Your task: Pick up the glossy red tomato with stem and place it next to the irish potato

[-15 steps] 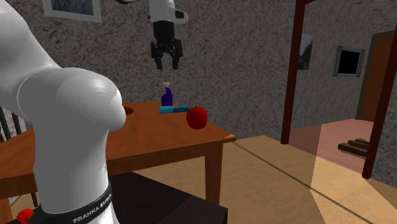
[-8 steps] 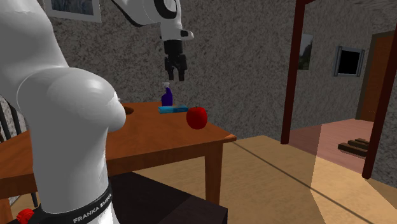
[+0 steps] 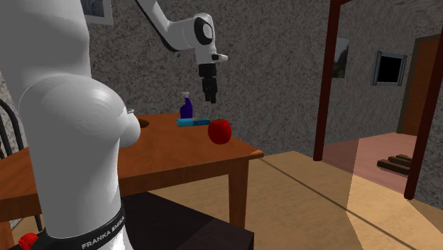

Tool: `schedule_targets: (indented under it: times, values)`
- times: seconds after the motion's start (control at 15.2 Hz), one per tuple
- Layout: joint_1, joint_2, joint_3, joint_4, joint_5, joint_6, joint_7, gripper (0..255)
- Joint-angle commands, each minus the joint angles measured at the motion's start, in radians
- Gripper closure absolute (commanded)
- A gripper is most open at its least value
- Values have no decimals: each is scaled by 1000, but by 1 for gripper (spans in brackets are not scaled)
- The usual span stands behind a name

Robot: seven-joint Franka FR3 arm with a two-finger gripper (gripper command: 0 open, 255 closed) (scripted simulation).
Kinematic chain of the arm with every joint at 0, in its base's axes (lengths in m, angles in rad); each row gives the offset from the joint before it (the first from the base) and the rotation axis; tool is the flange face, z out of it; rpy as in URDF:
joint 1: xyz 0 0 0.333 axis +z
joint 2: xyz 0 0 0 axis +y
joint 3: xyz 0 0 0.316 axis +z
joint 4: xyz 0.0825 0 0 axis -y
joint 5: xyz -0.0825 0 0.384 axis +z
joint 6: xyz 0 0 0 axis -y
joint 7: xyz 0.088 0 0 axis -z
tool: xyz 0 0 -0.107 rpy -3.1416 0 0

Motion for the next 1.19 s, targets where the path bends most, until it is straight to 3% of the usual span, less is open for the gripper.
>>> schedule_targets:
  times: [0.0,0.2,0.73,1.12]
  values:
    - [-12,79,7,52,-37,18,95,0]
    - [-18,180,2,128,-84,30,206,0]
    - [-16,229,-4,82,-108,121,222,0]
    - [-16,229,-4,82,-108,121,222,0]
